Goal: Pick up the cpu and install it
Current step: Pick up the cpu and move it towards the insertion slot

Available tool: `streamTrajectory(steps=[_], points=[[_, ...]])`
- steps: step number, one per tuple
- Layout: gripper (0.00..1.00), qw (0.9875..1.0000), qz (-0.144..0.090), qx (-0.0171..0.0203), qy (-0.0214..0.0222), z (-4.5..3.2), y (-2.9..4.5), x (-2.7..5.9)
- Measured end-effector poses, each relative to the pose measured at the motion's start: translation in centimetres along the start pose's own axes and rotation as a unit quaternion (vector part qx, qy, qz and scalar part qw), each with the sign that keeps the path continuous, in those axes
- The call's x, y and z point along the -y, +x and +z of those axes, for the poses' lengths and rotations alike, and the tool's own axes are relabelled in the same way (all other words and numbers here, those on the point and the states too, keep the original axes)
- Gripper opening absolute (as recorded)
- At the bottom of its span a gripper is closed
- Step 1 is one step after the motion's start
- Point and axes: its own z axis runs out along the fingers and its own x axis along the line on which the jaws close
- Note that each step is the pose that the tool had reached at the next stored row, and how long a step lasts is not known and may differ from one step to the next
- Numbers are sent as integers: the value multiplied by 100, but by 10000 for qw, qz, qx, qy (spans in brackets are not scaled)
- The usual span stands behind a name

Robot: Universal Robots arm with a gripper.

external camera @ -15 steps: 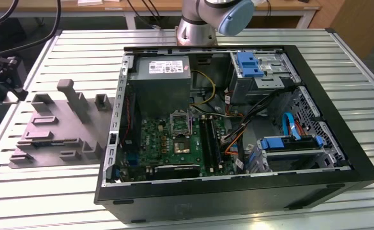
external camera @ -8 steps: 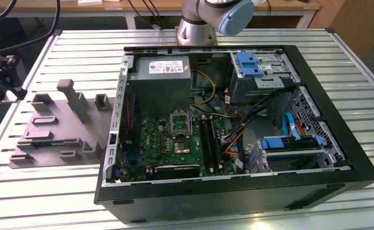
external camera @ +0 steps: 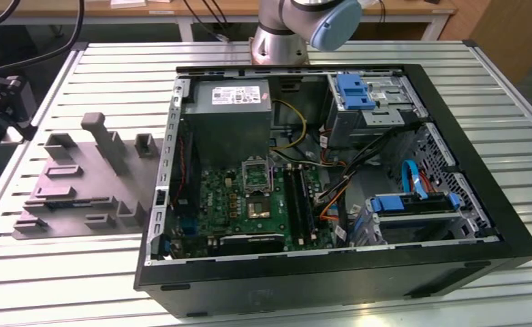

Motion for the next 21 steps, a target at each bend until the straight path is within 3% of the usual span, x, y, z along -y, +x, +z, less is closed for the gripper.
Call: streamTrajectory(steps=[21], points=[[47, 10000, 0, 0, 0, -115, -2, -5]])
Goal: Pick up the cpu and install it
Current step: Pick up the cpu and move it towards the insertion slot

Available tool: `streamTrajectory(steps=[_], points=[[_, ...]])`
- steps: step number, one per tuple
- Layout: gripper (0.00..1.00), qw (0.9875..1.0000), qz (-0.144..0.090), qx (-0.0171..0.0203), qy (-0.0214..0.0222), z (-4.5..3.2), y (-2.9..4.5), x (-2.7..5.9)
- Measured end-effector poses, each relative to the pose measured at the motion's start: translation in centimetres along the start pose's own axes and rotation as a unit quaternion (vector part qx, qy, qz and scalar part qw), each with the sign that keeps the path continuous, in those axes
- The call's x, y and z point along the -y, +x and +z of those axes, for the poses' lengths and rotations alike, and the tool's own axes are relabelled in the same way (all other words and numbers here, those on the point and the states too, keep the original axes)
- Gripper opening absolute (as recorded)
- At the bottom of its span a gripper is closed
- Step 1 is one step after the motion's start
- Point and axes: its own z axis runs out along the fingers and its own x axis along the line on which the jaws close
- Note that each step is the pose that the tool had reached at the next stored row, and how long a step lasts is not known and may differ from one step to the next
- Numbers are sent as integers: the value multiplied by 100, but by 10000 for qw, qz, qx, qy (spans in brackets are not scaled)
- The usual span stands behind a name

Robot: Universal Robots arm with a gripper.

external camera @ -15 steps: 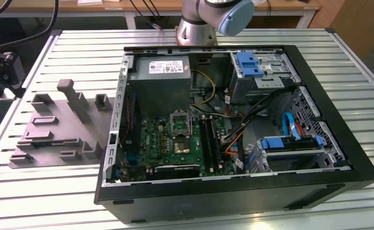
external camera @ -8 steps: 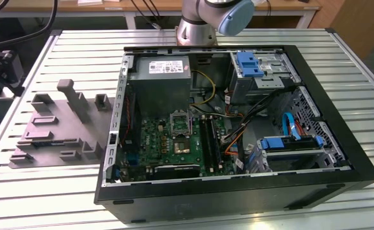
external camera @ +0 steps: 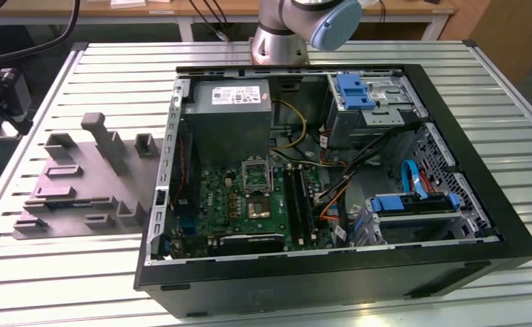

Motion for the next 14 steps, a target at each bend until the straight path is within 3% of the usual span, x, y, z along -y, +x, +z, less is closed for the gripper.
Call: streamTrajectory(steps=[14], points=[[47, 10000, 0, 1, -1, -107, -2, -5]])
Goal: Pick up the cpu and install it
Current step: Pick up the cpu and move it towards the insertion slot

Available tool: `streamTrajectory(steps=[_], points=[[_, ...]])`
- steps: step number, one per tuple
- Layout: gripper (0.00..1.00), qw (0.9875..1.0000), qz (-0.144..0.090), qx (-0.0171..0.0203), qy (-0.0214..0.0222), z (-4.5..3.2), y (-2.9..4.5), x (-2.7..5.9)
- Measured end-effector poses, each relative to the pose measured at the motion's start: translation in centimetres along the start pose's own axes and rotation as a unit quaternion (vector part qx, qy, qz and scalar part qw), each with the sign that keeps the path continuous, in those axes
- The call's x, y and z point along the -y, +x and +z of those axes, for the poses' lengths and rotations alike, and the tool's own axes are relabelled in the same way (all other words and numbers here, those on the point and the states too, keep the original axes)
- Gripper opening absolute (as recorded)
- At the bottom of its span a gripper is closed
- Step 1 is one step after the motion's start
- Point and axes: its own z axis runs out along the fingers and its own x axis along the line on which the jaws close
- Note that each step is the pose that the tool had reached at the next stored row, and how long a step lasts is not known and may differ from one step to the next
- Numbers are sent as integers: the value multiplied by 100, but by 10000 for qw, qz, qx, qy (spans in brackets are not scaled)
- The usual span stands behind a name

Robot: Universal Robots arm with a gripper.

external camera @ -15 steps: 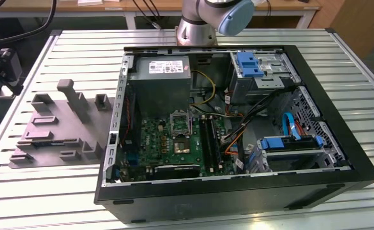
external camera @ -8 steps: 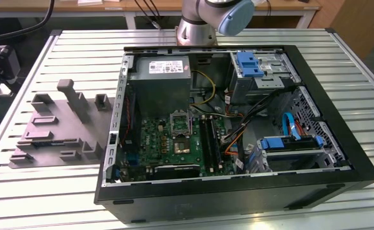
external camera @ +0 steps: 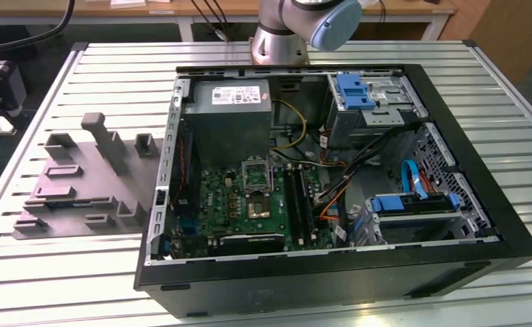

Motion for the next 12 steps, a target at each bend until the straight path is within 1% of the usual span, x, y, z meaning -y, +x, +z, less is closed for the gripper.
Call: streamTrajectory(steps=[12], points=[[47, 10000, 0, -1, 0, -91, -2, -4]])
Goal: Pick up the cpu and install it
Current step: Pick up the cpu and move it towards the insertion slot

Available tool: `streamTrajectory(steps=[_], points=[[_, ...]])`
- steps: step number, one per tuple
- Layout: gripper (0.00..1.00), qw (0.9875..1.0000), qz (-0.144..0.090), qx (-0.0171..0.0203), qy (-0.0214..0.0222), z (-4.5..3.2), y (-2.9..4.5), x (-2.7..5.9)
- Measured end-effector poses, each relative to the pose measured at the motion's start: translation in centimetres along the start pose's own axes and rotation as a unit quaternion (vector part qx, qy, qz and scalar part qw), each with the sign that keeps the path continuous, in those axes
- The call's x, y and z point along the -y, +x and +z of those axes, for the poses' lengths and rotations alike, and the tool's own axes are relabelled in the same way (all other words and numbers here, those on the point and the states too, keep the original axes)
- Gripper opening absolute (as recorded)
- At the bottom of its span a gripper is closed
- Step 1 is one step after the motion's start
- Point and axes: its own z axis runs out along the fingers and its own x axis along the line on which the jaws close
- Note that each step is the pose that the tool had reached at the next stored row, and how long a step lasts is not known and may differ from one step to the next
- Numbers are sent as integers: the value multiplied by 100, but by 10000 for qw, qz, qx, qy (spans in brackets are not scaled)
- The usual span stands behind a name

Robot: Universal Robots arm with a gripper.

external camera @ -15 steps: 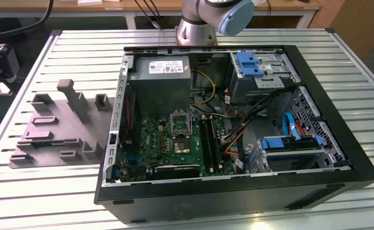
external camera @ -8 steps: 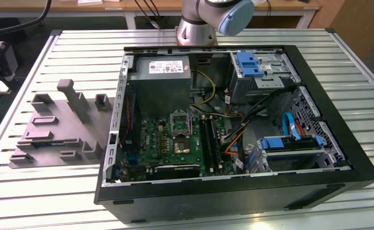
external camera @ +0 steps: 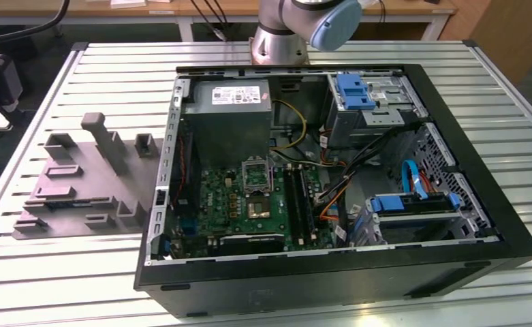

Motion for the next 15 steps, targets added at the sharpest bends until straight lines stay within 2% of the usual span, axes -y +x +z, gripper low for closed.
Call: streamTrajectory(steps=[15], points=[[47, 10000, 0, 0, 0, -107, -2, -5]])
